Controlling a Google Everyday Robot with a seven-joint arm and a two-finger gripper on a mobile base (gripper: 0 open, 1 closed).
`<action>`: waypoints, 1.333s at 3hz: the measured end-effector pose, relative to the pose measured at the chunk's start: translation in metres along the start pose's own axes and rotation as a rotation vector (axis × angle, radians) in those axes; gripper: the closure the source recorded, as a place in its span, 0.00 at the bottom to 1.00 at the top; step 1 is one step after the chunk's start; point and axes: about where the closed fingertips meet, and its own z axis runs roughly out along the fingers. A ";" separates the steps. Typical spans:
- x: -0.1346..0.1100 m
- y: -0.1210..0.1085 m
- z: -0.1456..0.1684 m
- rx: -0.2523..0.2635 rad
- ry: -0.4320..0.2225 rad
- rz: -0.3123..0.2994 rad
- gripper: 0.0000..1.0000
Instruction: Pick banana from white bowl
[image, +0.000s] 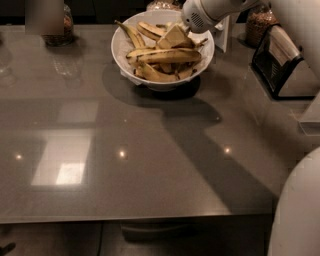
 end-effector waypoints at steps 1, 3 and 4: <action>-0.003 0.001 0.000 -0.002 0.008 -0.014 0.94; -0.044 0.009 -0.034 0.053 0.044 -0.145 1.00; -0.053 0.020 -0.063 0.074 0.028 -0.163 1.00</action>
Offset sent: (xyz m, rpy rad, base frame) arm -0.0119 0.0188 0.0586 -0.1388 -0.1136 0.0610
